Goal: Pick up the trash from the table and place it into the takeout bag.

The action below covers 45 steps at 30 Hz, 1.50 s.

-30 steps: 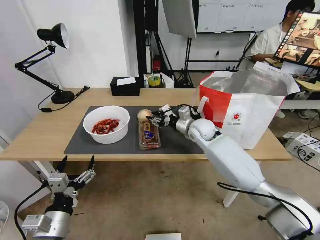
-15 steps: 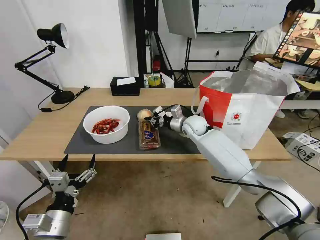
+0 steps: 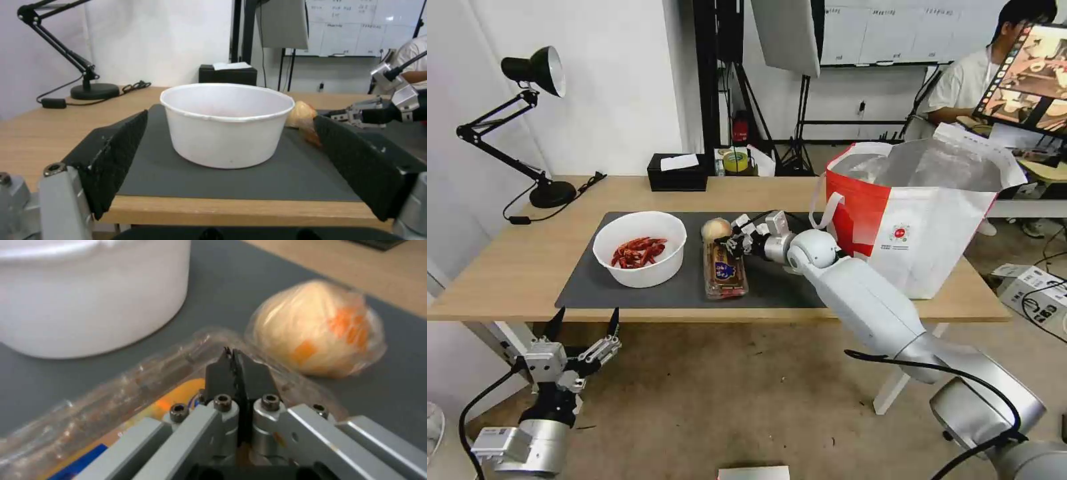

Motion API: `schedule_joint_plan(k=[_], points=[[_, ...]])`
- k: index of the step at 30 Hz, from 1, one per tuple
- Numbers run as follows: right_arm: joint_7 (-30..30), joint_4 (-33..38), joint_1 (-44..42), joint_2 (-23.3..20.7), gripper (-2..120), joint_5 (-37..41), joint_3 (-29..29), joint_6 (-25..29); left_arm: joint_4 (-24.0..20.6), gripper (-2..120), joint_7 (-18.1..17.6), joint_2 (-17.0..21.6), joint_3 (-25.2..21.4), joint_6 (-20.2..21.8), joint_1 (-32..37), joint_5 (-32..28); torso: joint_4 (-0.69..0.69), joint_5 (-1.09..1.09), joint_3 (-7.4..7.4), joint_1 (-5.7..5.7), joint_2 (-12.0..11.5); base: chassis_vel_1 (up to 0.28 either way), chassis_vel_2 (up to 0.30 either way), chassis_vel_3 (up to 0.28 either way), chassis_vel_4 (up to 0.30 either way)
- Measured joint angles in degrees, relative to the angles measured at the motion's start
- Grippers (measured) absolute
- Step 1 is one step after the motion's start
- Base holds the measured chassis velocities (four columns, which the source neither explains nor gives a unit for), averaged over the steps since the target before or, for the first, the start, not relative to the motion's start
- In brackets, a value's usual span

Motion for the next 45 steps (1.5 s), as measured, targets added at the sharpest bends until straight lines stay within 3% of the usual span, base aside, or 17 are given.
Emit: schedule_joint_plan(k=[7, 15, 18, 19, 20, 21, 22, 24, 25, 27, 28, 31, 38, 45], points=[[0.1, 0.6, -0.8, -0.7, 0, 0.1, -0.2, -0.2, -0.2, 100, 0.0, 1.7, 0.7, 1.3, -0.3, -1.9, 0.0, 0.0, 0.0, 0.0, 0.0, 0.0, 0.0, 0.0, 0.0], [0.2, 1.4, -0.8, -1.9, 0, 0.7, -0.3, -0.6, -1.0, 100, -1.1, 8.1, 2.5, 5.0, -2.2, -9.0, -0.01, 0.0, 0.0, 0.0, 0.0, 0.0, 0.0, 0.0, 0.0], [0.2, 1.5, -0.3, -1.7, 0, 0.9, -0.8, -0.7, -0.8, 100, -1.8, 12.2, 3.8, 7.7, -4.1, -16.3, -0.01, -0.01, 0.0, 0.0, 0.0, 0.0, 0.0, 0.0, 0.0], [0.2, 1.5, -0.3, -1.7, 0, 0.9, -0.8, -0.7, -0.8, 100, -1.8, 12.2, 3.8, 7.7, -4.1, -16.3, -0.01, -0.01, 0.0, 0.0, 0.0, 0.0, 0.0, 0.0, 0.0], [0.2, 1.5, -0.2, -1.6, 0, 1.0, -0.9, -0.7, -0.8, 100, -2.1, 13.3, 4.2, 8.7, -4.8, -19.3, -0.01, -0.01, 0.0, 0.0, 0.0, 0.0, 0.0, 0.0, 0.0], [0.3, 1.6, -0.2, -1.5, 0, 1.0, -1.1, -0.8, -1.1, 100, -3.1, 15.8, 4.8, 11.0, -6.6, -26.2, 0.0, -0.01, 0.0, 0.0, 0.0, 0.0, 0.0, 0.0, 0.0], [0.3, 1.6, -0.2, -1.5, 0, 1.0, -1.1, -0.8, -1.1, 100, -3.1, 15.8, 4.8, 11.0, -6.6, -26.2, 0.0, -0.01, 0.0, 0.0, 0.0, 0.0, 0.0, 0.0, 0.0], [0.3, 2.1, -0.2, -1.4, 0, 1.1, -1.3, -1.0, -1.3, 100, -5.6, 20.5, 5.6, 14.9, -10.3, -39.8, -0.01, -0.02, 0.0, 0.0, 0.0, 0.0, 0.0, 0.0, 0.0], [0.3, 2.1, -0.2, -1.4, 0, 1.1, -1.3, -1.0, -1.3, 100, -5.6, 20.5, 5.6, 14.9, -10.3, -39.8, -0.01, -0.02, 0.0, 0.0, 0.0, 0.0, 0.0, 0.0, 0.0], [0.3, 2.2, -0.1, -1.3, 0, 1.1, -1.6, -1.0, -1.3, 100, -7.8, 24.0, 5.8, 17.8, -12.8, -50.2, -0.02, 0.0, 0.01, 0.0, 0.0, 0.0, 0.0, 0.0, 0.0], [0.3, 2.2, -0.1, -1.3, 0, 1.1, -1.6, -1.0, -1.3, 100, -7.8, 24.0, 5.8, 17.8, -12.8, -50.2, -0.02, 0.0, 0.01, 0.0, 0.0, 0.0, 0.0, 0.0, 0.0], [0.2, 2.3, 0.2, -1.1, 0, 1.3, -2.2, -1.0, 0.0, 100, -9.0, 27.1, 6.9, 21.0, -15.3, -57.5, 0.0, 0.0, 0.01, 0.0, 0.0, 0.0, 0.0, 0.0, 0.0], [0.2, 2.4, 0.4, -1.3, 0, 1.3, -2.6, -1.0, 5.1, 100, -9.0, 27.1, 11.8, 21.5, -20.0, -61.0, 0.0, 0.0, 0.01, 0.0, 0.0, 0.0, 0.0, 0.0, 0.0], [0.2, 4.2, -0.3, -2.8, 0, 1.7, -2.4, -1.4, 10.2, 100, -10.0, 23.9, 17.2, 21.3, -26.5, -62.7, -0.01, 0.0, 0.01, 0.0, 0.0, 0.0, 0.0, 0.0, 0.0]])
